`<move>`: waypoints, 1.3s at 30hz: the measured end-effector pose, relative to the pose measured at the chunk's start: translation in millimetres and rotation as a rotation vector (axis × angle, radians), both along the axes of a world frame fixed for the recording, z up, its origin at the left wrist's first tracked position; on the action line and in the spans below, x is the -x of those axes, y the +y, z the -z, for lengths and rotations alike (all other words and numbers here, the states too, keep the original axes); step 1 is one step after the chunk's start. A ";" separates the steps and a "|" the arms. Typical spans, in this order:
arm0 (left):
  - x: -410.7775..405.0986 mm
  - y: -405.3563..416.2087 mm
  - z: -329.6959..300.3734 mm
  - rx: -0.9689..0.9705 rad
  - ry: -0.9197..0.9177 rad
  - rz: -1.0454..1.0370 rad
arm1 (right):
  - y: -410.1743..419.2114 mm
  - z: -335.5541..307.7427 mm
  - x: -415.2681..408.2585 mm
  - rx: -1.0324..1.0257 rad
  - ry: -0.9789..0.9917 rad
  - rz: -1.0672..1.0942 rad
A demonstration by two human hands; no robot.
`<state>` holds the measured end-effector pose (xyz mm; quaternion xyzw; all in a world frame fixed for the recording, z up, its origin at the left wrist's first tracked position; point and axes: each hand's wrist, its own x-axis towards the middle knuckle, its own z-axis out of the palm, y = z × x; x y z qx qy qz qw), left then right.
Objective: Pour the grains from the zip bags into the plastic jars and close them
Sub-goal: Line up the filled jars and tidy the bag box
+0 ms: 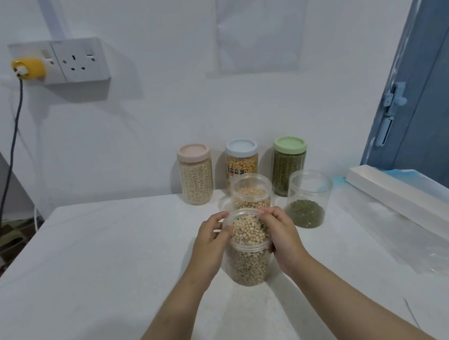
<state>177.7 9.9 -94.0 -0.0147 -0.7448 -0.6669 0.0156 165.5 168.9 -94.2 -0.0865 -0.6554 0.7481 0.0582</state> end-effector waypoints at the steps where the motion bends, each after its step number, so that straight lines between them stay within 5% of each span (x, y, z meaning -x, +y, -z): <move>1: 1.9 -4.6 1.1 -0.018 -0.010 -0.020 | -5.4 0.7 0.6 -0.001 0.002 -0.011; 6: 25.2 -32.0 -6.8 -0.053 -0.029 -0.167 | -46.5 0.9 11.9 -0.040 0.052 -0.122; 12: 68.4 -58.8 -15.3 0.089 0.002 -0.290 | -80.2 -20.3 51.5 -0.352 0.101 -0.133; 16: 92.6 -63.1 -23.7 0.364 0.064 -0.278 | -89.1 -33.0 79.2 -0.586 0.107 -0.117; 23: 136.1 -47.0 -64.0 0.633 0.438 -0.235 | -67.6 -75.8 129.4 -1.053 0.534 -0.010; 28: 169.8 -48.7 -77.2 0.811 0.443 -0.091 | -32.0 -85.4 169.3 -1.521 0.280 -0.056; 31: 181.9 -55.7 -73.7 0.905 0.372 -0.038 | -15.0 -74.0 181.6 -1.441 0.082 -0.157; 39: 208.5 -69.2 -54.4 0.936 0.487 -0.005 | -5.5 -58.5 202.5 -1.197 0.264 -0.259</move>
